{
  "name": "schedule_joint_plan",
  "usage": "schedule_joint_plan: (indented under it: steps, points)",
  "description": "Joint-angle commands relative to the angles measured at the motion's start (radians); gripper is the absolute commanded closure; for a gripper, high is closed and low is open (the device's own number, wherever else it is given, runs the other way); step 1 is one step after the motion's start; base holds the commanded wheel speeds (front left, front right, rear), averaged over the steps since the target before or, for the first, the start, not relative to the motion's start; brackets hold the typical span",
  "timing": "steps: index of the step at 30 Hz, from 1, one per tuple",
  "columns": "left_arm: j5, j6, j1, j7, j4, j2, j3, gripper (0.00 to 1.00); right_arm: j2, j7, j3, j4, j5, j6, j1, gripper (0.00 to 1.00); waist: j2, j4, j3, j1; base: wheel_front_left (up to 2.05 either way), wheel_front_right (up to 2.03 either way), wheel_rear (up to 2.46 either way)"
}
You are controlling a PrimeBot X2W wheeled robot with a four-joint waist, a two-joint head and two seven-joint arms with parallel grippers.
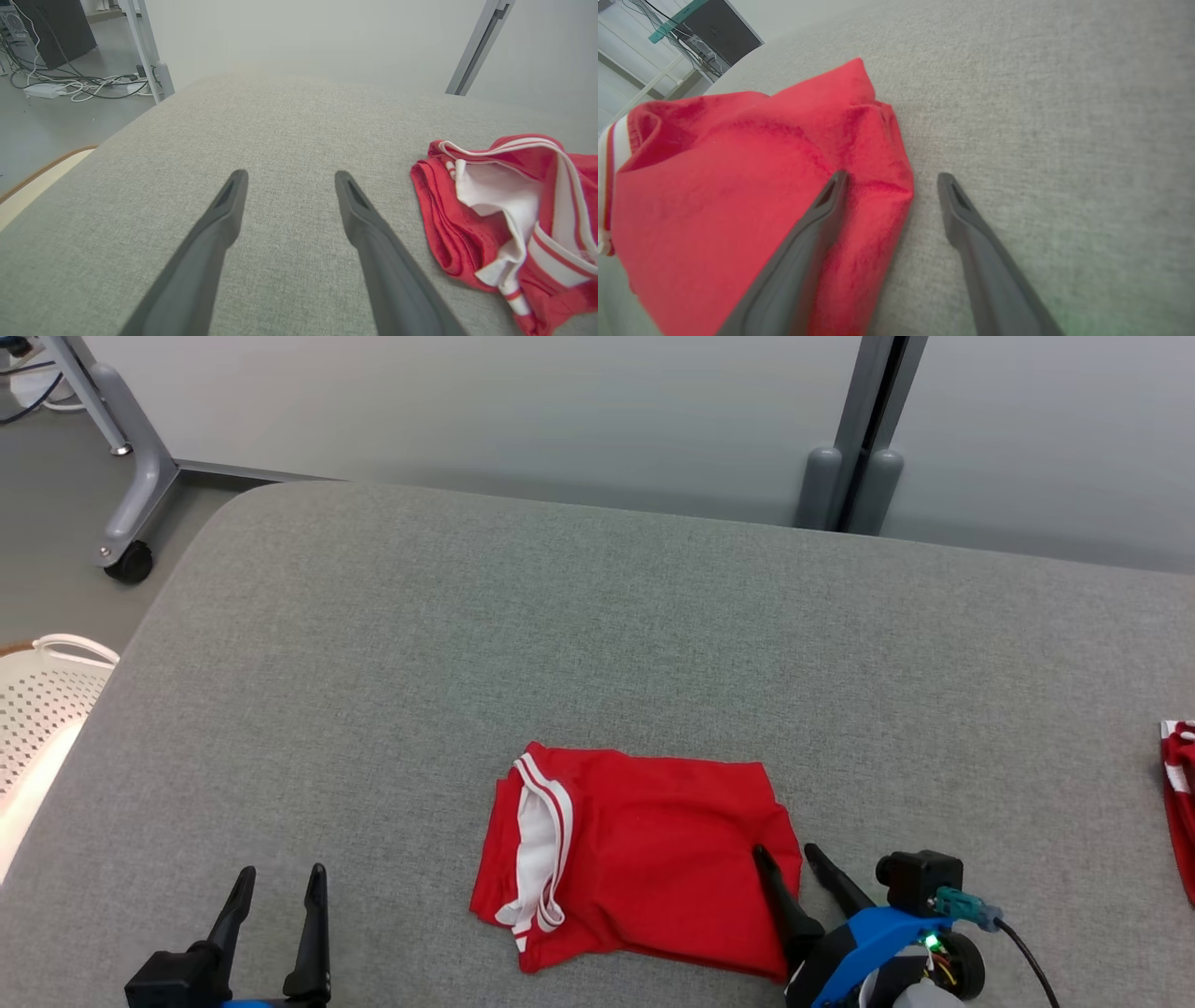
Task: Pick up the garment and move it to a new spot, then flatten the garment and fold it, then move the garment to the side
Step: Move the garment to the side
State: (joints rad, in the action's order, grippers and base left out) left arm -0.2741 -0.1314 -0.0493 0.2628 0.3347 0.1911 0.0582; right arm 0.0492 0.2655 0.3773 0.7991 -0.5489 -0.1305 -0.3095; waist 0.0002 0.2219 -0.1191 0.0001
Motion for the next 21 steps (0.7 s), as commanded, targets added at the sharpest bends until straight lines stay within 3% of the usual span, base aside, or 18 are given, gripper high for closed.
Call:
schedule_joint_plan:
  steps: [1,2,6,9,15,21]
  points:
    - [-0.008,0.002,0.02,0.002,-0.006,0.008,0.003,0.0,-0.002,-0.003,0.042,0.032,-0.049,-0.002,-0.007,0.45,-0.0002,0.008,-0.009,-0.0001,0.0,0.0,0.0]
    - [-0.008,0.002,0.02,0.002,-0.007,0.009,0.002,0.0,-0.003,-0.004,0.061,0.04,-0.078,-0.002,-0.007,1.0,-0.0002,0.008,-0.011,-0.0001,0.0,0.0,0.0]
    - [-0.015,0.002,0.03,0.002,-0.012,0.011,0.007,0.0,-0.003,-0.008,0.132,0.078,-0.151,-0.002,-0.018,1.0,-0.0002,0.002,-0.015,-0.0001,0.0,0.0,0.0]
    - [-0.018,0.002,0.038,0.002,-0.017,0.011,0.009,0.0,0.001,-0.007,0.125,0.082,-0.159,-0.001,-0.045,1.0,-0.0002,-0.007,-0.016,-0.0001,0.0,0.0,0.0]
    - [-0.02,0.002,0.035,0.002,-0.029,0.007,0.01,0.0,0.009,-0.001,0.027,0.021,-0.097,0.0,-0.077,1.0,-0.0002,-0.032,-0.007,-0.0001,0.0,0.0,0.0]
    - [-0.007,0.002,0.011,0.002,-0.043,-0.002,0.026,0.0,0.005,0.001,-0.091,-0.099,0.024,0.0,-0.066,1.0,-0.0002,-0.109,0.024,-0.0001,0.0,0.0,0.0]
